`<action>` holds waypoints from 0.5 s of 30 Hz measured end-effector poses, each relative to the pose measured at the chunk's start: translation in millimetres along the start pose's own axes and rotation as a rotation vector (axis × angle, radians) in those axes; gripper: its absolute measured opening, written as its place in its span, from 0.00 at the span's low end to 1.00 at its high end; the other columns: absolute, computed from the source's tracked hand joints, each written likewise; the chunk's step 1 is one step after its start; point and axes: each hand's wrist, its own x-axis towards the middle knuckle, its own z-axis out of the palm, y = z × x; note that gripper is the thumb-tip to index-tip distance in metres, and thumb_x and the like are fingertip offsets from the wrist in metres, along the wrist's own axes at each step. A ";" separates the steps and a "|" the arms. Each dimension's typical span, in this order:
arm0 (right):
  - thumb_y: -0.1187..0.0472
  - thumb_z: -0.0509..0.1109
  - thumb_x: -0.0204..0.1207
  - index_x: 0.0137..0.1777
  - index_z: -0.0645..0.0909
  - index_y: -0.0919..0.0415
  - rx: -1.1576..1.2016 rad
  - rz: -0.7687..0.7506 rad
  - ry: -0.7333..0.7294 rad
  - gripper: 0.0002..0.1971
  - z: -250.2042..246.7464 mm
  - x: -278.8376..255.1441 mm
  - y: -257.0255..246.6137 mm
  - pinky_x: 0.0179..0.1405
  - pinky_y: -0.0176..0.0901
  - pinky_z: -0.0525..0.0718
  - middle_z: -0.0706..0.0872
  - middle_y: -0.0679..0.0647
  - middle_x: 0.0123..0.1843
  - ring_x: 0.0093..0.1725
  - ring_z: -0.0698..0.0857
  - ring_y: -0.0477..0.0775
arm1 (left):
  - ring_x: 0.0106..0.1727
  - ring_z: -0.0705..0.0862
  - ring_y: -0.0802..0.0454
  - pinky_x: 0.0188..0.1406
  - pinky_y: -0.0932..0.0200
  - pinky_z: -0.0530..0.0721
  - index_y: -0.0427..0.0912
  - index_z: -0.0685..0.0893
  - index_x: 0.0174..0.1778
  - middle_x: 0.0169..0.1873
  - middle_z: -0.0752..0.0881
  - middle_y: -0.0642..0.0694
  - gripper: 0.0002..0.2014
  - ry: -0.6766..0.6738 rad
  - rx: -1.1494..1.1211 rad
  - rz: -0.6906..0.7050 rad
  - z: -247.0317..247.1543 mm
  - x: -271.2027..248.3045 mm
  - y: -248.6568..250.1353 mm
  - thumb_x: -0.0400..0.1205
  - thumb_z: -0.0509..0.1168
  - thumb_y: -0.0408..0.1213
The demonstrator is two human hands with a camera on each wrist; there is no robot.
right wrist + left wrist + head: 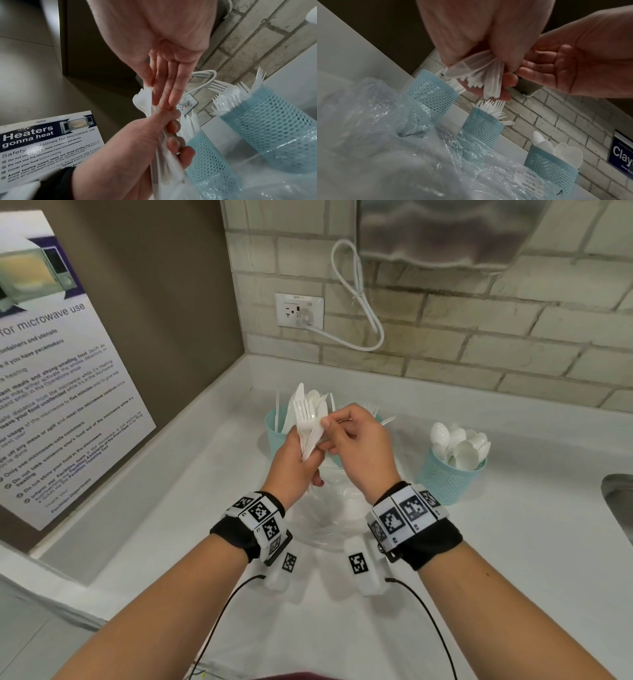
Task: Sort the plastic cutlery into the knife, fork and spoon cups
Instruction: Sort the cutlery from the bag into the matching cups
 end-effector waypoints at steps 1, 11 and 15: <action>0.59 0.66 0.81 0.44 0.76 0.54 0.001 -0.001 0.007 0.04 0.3 0.2 -1.7 0.43 0.48 0.89 0.90 0.56 0.41 0.38 0.90 0.50 | 0.22 0.80 0.53 0.26 0.55 0.86 0.41 0.72 0.68 0.35 0.80 0.52 0.18 0.002 -0.003 0.001 -0.1 0.9 -2.0 0.82 0.59 0.30; 0.52 0.55 0.86 0.55 0.68 0.52 0.151 -0.282 0.196 0.05 -13.7 9.2 -47.8 0.28 0.43 0.78 0.73 0.47 0.31 0.26 0.76 0.47 | 0.41 0.80 0.58 0.32 0.67 0.83 0.47 0.65 0.72 0.50 0.79 0.56 0.18 0.023 0.095 0.012 -9.2 -2.6 -11.1 0.86 0.57 0.41; 0.47 0.72 0.74 0.55 0.82 0.54 -0.127 -0.097 -0.022 0.14 -1.0 23.8 -28.7 0.34 0.40 0.80 0.78 0.43 0.29 0.27 0.76 0.43 | 0.51 0.81 0.53 0.46 0.56 0.82 0.48 0.65 0.73 0.53 0.81 0.54 0.19 0.015 0.131 0.051 -9.9 -2.6 -11.7 0.86 0.57 0.41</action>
